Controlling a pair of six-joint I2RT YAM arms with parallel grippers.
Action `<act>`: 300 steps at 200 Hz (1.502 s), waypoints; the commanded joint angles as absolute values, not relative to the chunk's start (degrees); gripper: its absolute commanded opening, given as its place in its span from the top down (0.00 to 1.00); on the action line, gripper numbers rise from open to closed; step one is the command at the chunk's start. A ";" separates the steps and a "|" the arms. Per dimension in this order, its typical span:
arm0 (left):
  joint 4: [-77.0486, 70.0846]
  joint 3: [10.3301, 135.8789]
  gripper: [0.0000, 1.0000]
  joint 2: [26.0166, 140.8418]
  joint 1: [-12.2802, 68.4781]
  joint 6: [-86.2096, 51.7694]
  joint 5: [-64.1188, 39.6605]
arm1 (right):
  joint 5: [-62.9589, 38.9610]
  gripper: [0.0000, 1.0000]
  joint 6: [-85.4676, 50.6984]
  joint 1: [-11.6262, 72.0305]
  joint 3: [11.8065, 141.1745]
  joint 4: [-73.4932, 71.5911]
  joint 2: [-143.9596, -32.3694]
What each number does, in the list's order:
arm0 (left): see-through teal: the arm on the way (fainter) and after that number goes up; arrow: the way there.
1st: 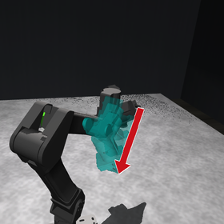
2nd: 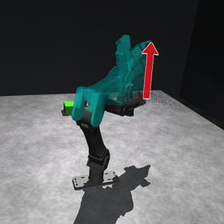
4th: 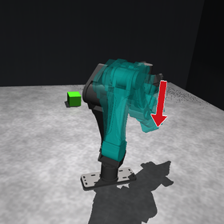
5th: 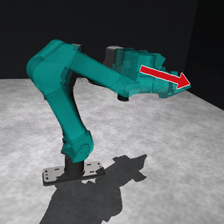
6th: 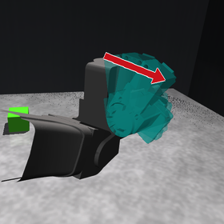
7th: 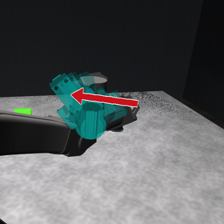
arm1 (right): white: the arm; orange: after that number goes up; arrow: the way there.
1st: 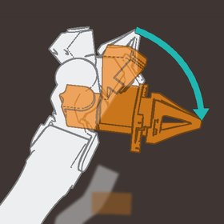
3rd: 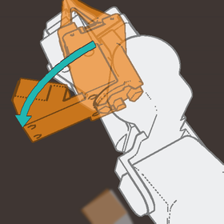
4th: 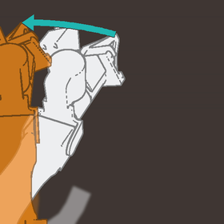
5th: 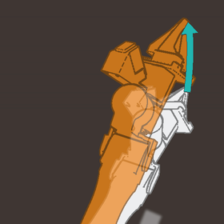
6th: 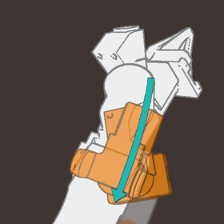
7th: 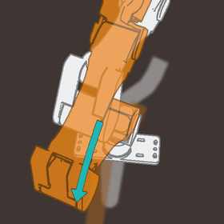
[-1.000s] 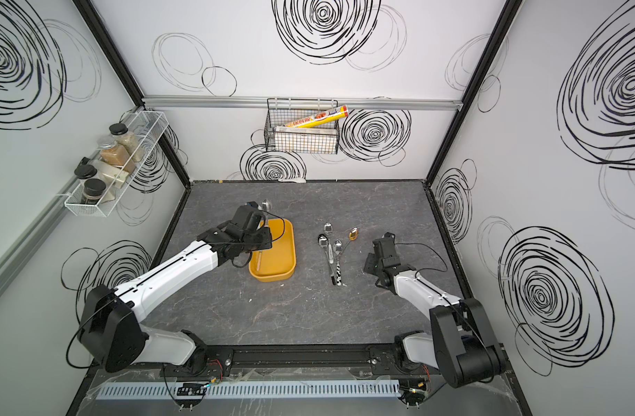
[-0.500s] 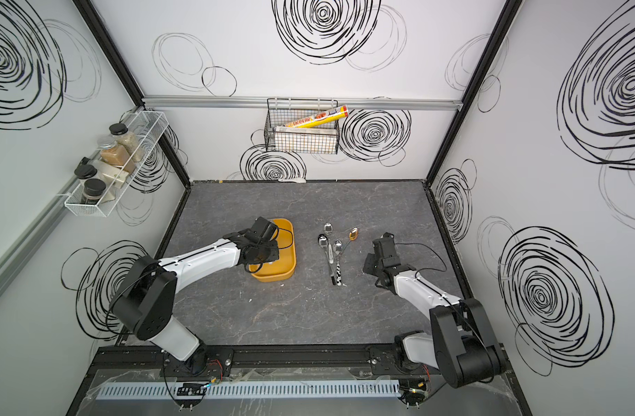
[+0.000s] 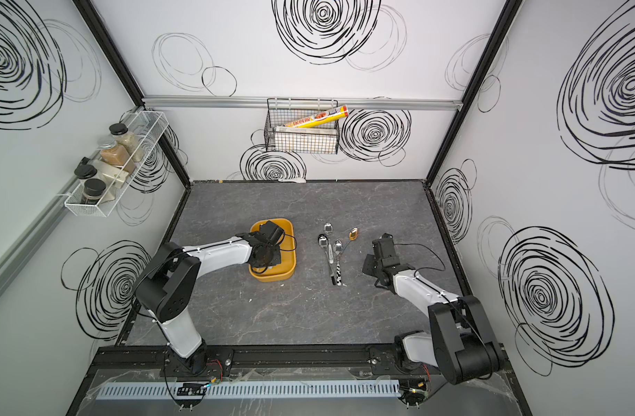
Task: Put the spoon into the storage box
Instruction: Place the spoon in the storage box, then pick up the spoon from the center of the board.
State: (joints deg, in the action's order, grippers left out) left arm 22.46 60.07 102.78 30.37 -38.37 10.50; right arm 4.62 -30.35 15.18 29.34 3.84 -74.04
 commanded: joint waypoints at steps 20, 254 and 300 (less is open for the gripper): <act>20.38 62.07 0.99 105.82 30.15 -37.01 11.67 | 4.21 0.77 -29.76 15.05 29.46 3.25 -74.03; 31.90 48.81 0.27 54.47 29.88 -31.46 12.37 | -3.47 0.71 -27.40 27.58 42.57 17.10 -81.13; 31.66 45.99 0.27 48.22 29.62 -31.08 11.91 | -1.98 0.71 -30.07 33.16 45.16 17.55 -87.29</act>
State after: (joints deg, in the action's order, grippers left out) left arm 32.80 46.46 50.35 29.87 -32.32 11.70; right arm -3.70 -28.91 31.46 43.59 13.78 -84.62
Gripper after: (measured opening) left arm 0.733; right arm 0.290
